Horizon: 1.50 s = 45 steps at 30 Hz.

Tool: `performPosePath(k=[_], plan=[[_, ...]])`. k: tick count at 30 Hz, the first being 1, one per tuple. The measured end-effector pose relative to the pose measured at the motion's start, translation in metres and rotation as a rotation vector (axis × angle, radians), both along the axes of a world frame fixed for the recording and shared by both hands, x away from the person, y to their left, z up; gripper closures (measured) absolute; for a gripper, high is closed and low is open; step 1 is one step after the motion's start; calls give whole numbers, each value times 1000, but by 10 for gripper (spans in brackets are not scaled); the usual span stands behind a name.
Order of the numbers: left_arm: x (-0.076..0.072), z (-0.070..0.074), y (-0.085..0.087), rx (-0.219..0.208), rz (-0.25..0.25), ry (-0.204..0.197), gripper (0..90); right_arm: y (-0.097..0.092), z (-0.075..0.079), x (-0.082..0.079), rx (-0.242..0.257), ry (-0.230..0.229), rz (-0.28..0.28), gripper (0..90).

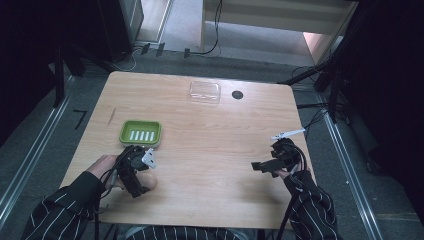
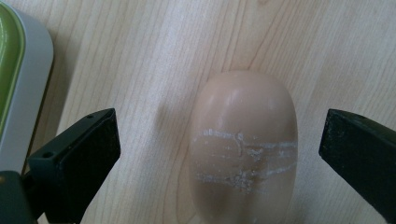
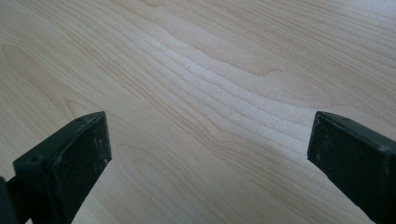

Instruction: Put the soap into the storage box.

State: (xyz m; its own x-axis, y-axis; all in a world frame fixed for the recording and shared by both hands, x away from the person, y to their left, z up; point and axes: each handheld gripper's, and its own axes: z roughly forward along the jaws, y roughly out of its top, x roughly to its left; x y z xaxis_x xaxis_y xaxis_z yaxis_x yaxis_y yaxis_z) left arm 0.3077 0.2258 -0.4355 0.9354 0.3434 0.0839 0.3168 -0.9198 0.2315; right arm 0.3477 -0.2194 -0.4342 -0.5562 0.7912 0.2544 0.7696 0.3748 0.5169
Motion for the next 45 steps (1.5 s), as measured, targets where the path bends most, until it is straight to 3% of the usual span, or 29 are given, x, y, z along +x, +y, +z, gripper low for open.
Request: performPosePath(k=[9, 14, 17, 26, 35, 40, 45], plan=[[0, -4, -1, 34, -18, 46, 1, 0, 0, 0, 0, 0, 1, 0], [-1, -7, -2, 40, -22, 64, 55, 0, 0, 0, -1, 0, 1, 0], [-1, -7, -1, 42, -18, 68, 142, 0, 0, 0, 0, 0, 2, 0], [-2, -8, -1, 52, -31, 96, 216, 0, 0, 0, 0, 1, 1, 0], [-1, -9, -1, 70, -28, 96, 278, 0, 0, -1, 2, 0, 0, 0], [-1, -12, -3, 100, -27, 98, 281, 0, 0, -1, 1, -1, 1, 0], [0, -14, -2, 102, -24, 111, 287, 0, 1, -1, 8, -5, 2, 0]])
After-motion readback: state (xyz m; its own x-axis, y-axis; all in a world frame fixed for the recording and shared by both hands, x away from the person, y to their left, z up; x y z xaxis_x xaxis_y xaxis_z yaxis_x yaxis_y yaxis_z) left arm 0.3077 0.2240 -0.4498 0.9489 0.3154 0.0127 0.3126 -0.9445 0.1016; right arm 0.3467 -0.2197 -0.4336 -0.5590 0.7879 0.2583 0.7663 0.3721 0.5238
